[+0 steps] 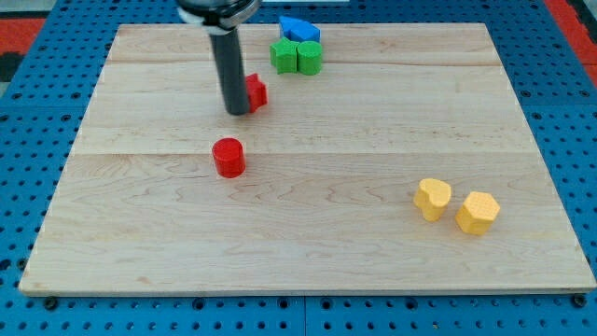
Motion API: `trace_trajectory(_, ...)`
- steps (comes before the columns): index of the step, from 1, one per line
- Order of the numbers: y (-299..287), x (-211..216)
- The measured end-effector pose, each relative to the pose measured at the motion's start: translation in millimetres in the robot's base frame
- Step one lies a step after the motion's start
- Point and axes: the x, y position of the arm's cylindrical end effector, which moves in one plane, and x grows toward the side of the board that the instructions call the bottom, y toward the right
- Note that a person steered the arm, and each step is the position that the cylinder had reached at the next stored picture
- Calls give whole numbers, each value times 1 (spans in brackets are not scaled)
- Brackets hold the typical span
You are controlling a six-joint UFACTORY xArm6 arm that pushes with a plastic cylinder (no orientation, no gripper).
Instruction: Move red circle closer to red star
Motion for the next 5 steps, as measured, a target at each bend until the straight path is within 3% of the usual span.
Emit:
trace_trajectory(1,30,-20)
trace_trajectory(2,33,20)
trace_trajectory(3,65,124)
trace_trajectory(4,13,154)
trace_trajectory(5,-30,130)
